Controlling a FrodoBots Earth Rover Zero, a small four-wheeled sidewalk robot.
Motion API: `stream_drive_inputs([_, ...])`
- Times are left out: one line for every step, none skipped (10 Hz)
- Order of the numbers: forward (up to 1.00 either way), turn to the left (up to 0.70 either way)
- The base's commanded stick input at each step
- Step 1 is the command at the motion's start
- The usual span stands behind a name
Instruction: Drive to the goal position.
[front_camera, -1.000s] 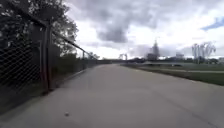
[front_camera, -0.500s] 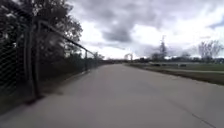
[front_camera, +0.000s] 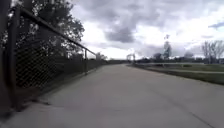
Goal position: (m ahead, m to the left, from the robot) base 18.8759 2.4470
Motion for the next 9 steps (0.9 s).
stream_drive_inputs([1.00, 0.00])
stream_drive_inputs([1.00, 0.00])
stream_drive_inputs([1.00, 0.00])
stream_drive_inputs([1.00, 0.00])
stream_drive_inputs([1.00, 0.00])
stream_drive_inputs([1.00, 0.00])
stream_drive_inputs([1.00, 0.00])
stream_drive_inputs([1.00, 0.00])
stream_drive_inputs([1.00, 0.00])
